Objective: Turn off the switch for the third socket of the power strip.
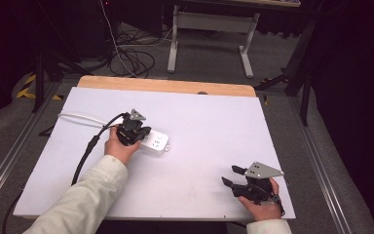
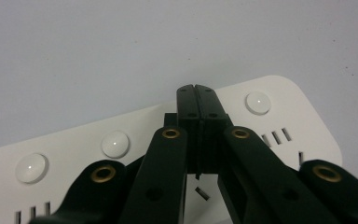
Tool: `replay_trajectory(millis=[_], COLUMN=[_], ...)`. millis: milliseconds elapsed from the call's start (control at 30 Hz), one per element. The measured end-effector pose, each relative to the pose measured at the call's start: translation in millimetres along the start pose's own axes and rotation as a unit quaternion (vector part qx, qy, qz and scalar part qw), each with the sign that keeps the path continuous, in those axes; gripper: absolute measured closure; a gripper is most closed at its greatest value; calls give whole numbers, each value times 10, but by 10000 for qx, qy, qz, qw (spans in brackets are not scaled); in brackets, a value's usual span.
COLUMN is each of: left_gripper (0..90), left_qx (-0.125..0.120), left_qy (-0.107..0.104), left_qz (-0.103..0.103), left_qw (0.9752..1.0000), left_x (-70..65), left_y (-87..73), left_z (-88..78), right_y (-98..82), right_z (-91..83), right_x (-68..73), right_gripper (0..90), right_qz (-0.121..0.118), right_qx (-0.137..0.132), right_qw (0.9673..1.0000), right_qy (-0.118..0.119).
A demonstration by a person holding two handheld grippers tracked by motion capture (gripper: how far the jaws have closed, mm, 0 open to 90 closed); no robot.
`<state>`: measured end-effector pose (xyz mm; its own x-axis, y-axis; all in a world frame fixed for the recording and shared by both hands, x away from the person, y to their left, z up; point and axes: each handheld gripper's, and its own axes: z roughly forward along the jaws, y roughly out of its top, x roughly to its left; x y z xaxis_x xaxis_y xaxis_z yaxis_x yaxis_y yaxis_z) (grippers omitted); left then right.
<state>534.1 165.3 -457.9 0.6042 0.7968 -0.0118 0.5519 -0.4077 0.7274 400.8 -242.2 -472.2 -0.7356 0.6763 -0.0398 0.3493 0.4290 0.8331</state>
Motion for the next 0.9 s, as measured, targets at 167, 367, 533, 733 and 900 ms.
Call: replay_trajectory(millis=[167,367,533,733,900], left_gripper=[898,897,897,898,898], left_qx=[-32,-57,-12,-10,-4], left_qy=[19,39,206,125,126], left_qz=[-44,25,186,95,98], left_qw=[10000,10000,9996,9999,9999], left_x=[9,1,-4,1,-5], left_y=[1,-5,-2,-9,-9], left_z=[18,31,35,51,52], right_y=[-2,-2,-2,-2,-2], right_z=[-1,-1,1,3,7], right_x=[-2,-1,1,4,5], right_gripper=[423,424,424,424,424], right_qz=[2,4,-3,-5,-8], right_qx=[-1,1,4,13,14], right_qw=[10000,10000,10000,10000,10000], right_qy=[5,9,16,22,30])
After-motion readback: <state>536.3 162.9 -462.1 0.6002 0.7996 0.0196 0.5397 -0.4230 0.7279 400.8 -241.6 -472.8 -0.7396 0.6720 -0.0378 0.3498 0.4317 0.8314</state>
